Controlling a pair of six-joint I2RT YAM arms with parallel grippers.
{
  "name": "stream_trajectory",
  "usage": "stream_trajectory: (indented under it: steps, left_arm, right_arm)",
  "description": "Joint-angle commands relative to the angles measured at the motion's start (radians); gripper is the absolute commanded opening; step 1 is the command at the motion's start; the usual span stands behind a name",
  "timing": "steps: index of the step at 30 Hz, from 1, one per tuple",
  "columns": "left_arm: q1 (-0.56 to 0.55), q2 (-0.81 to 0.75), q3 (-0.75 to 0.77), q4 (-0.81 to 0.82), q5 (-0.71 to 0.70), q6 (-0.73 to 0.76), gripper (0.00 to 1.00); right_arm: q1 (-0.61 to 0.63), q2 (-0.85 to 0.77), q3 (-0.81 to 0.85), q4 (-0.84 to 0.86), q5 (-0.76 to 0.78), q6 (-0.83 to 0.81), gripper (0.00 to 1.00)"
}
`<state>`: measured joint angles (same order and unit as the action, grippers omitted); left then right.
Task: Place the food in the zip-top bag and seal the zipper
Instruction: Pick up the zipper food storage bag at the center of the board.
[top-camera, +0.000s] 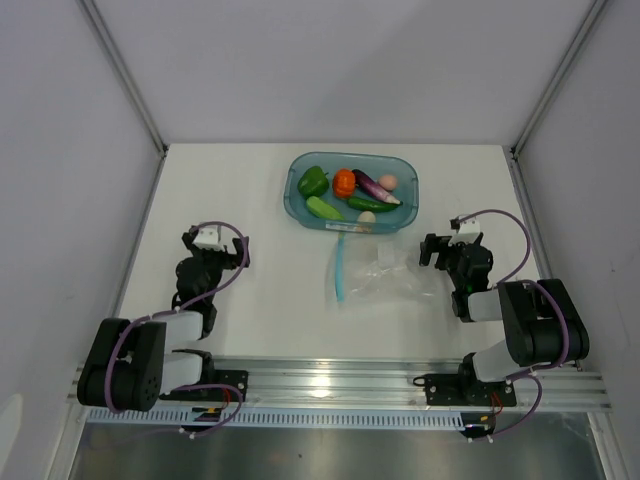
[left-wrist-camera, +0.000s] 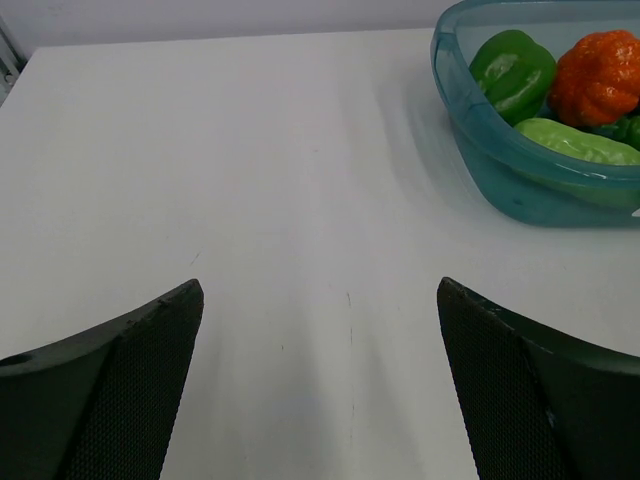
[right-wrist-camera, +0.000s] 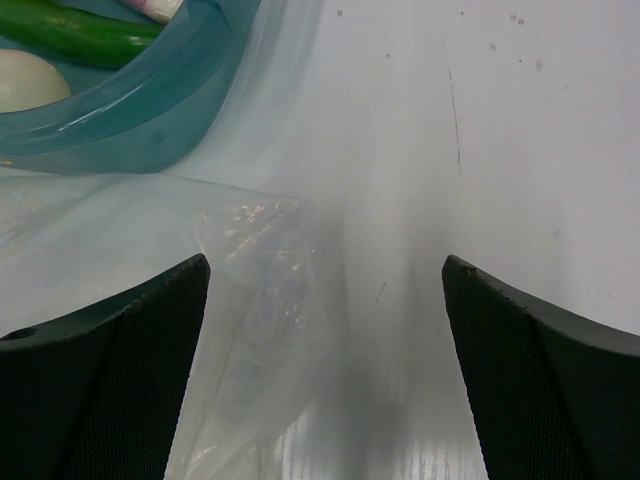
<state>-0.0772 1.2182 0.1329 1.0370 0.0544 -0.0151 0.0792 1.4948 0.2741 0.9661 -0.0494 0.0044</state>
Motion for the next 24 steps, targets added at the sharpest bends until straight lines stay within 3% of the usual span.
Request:
stream_trajectory:
  steps: [1, 3, 6, 10, 15, 17, 18, 20, 22, 24]
  left_arm:
    - [0.007, -0.037, 0.019, 0.041, -0.017, 0.030, 1.00]
    - [0.005, -0.120, 0.017, -0.036, -0.024, 0.029, 0.99]
    - [0.005, -0.234, 0.034, -0.112, 0.012, 0.043, 1.00]
    - [-0.004, -0.382, 0.063, -0.308, -0.094, -0.034, 1.00]
    - [-0.004, -0.532, 0.145, -0.616, -0.244, -0.297, 1.00]
    - [-0.004, -0.563, 0.166, -0.692, -0.249, -0.397, 0.99]
    - [-0.004, -0.580, 0.174, -0.739, -0.242, -0.426, 0.99]
    - [-0.004, -0.631, 0.175, -0.762, -0.180, -0.469, 1.00]
    - [-0.003, -0.657, 0.192, -0.819, -0.139, -0.499, 0.99]
    - [-0.003, -0.675, 0.221, -0.914, -0.128, -0.555, 0.99]
  right_arm:
    - [0.002, -0.007, 0.005, 0.066, 0.017, -0.023, 0.99]
    - [-0.009, -0.013, -0.003, 0.075, 0.003, -0.017, 0.99]
    - [0.023, -0.091, -0.007, 0.025, 0.104, -0.009, 0.99]
    - [0.047, -0.275, 0.062, -0.249, 0.229, 0.067, 0.99]
    - [0.135, -0.537, 0.228, -0.689, 0.318, 0.169, 0.99]
    - [0.151, -0.580, 0.305, -0.889, 0.280, 0.239, 0.99]
    - [0.146, -0.609, 0.342, -0.950, 0.164, 0.273, 0.99]
    - [0.134, -0.627, 0.451, -1.147, 0.094, 0.397, 0.99]
    - [0.131, -0.653, 0.468, -1.158, -0.088, 0.424, 0.99]
    - [0.201, -0.665, 0.502, -1.188, -0.101, 0.445, 0.99]
